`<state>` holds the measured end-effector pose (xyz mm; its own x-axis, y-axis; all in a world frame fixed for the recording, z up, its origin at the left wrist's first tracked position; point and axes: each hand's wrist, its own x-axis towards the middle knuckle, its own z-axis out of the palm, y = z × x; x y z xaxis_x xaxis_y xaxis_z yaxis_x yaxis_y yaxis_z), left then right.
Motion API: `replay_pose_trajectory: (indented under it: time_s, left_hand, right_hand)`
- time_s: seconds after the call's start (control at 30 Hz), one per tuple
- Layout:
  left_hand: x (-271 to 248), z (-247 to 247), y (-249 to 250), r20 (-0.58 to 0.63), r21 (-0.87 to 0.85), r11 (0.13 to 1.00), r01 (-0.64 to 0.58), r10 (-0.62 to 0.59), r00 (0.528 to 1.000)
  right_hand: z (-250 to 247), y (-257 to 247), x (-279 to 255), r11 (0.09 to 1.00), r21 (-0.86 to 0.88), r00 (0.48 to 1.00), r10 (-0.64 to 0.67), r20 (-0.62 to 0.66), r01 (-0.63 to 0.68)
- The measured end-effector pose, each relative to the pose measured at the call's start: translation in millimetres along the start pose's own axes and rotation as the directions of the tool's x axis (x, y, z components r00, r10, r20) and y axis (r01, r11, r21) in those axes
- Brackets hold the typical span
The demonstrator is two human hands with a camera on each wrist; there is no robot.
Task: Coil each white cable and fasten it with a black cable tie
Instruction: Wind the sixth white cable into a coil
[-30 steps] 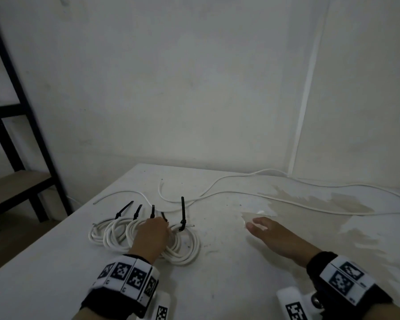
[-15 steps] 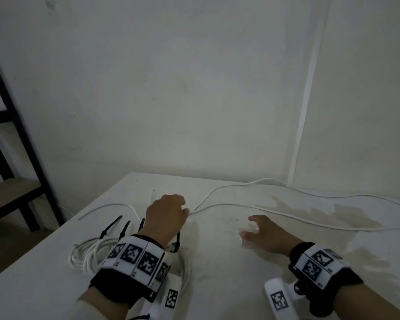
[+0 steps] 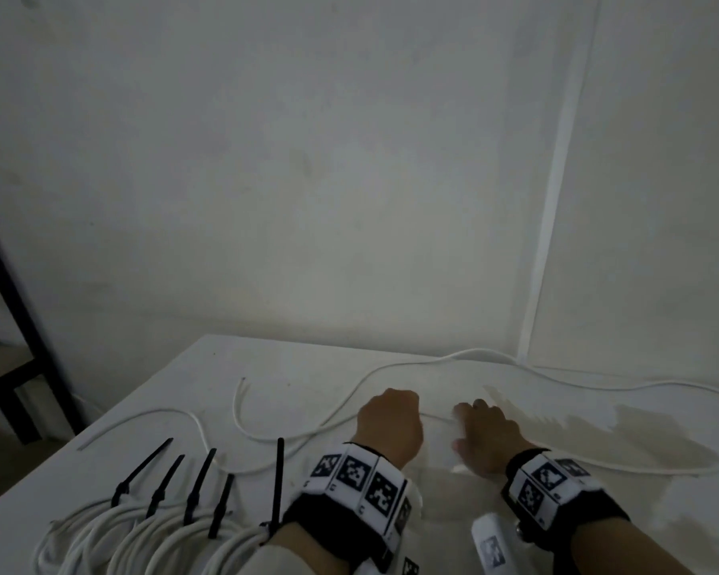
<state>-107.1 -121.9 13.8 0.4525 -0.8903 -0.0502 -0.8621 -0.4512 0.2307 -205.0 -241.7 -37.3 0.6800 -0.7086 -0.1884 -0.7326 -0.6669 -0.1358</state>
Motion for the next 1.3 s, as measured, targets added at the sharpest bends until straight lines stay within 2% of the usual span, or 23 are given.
replay_pose_trajectory:
  time_s: [0.07,0.13,0.23,0.3,0.43,0.53,0.67,0.77,0.83,0.9,1.03,1.2,1.3]
  left_hand:
    - [4.2,10.1,4.8,0.043,0.004,1.0,-0.003,0.003,0.999]
    - [6.8,19.9,6.9,0.095,-0.007,1.0,0.003,-0.002,0.995]
    - [12.4,28.9,5.5,0.115,-0.033,0.999,0.025,-0.021,0.993]
    - [17.4,30.1,5.5,0.035,-0.023,1.0,-0.007,0.008,0.999]
    - [23.5,21.7,6.0,-0.223,0.039,0.998,-0.048,0.056,0.973]
    - [22.5,14.0,4.0,-0.274,0.071,0.995,-0.068,0.085,0.958]
    - [14.9,9.7,-0.9,-0.234,0.123,0.992,-0.025,0.053,0.971]
    - [3.7,15.0,5.2,-0.204,-0.014,0.997,-0.07,0.065,0.977]
    - [-0.5,21.8,13.7,-0.041,-0.062,0.995,-0.079,0.076,0.996]
    - [-4.0,28.2,22.6,0.106,-0.053,0.997,-0.057,0.063,0.992]
    - [-5.0,37.6,25.8,0.201,-0.008,1.0,-0.019,0.02,0.979]
    - [-10.3,35.2,28.3,0.098,-0.035,0.999,-0.041,0.044,0.994]
    - [-7.9,30.8,23.8,-0.013,-0.224,0.974,-0.027,0.025,1.0]
  right_hand:
    - [-1.1,1.1,-1.5,0.999,0.018,0.999,-0.032,0.001,0.032]
    - [-7.0,2.8,-4.9,0.987,0.142,0.997,-0.077,-0.001,0.077]
    - [-26.6,6.0,-21.7,0.933,0.325,0.987,-0.125,-0.103,0.152]
    - [-42.0,11.4,-37.2,0.898,0.386,0.97,-0.144,-0.198,0.212]
    - [-68.9,32.7,-64.7,0.916,0.325,0.913,-0.095,-0.397,0.236]
    - [-82.0,50.2,-78.1,0.921,0.316,0.866,-0.041,-0.498,0.226]
    - [-102.8,79.4,-93.9,0.909,0.368,0.771,0.09,-0.631,0.195]
    - [-114.8,90.9,-107.5,0.914,0.352,0.733,0.099,-0.673,0.201]
    - [-118.0,89.1,-114.7,0.916,0.316,0.725,0.043,-0.687,0.246]
    - [-120.0,85.5,-121.8,0.903,0.31,0.705,0.01,-0.709,0.298]
    - [-127.3,85.5,-132.0,0.838,0.364,0.666,0.0,-0.746,0.407]
    - [-135.6,91.6,-139.3,0.817,0.381,0.647,0.013,-0.762,0.432]
    - [-139.0,95.9,-140.9,0.833,0.351,0.632,0.003,-0.775,0.427]
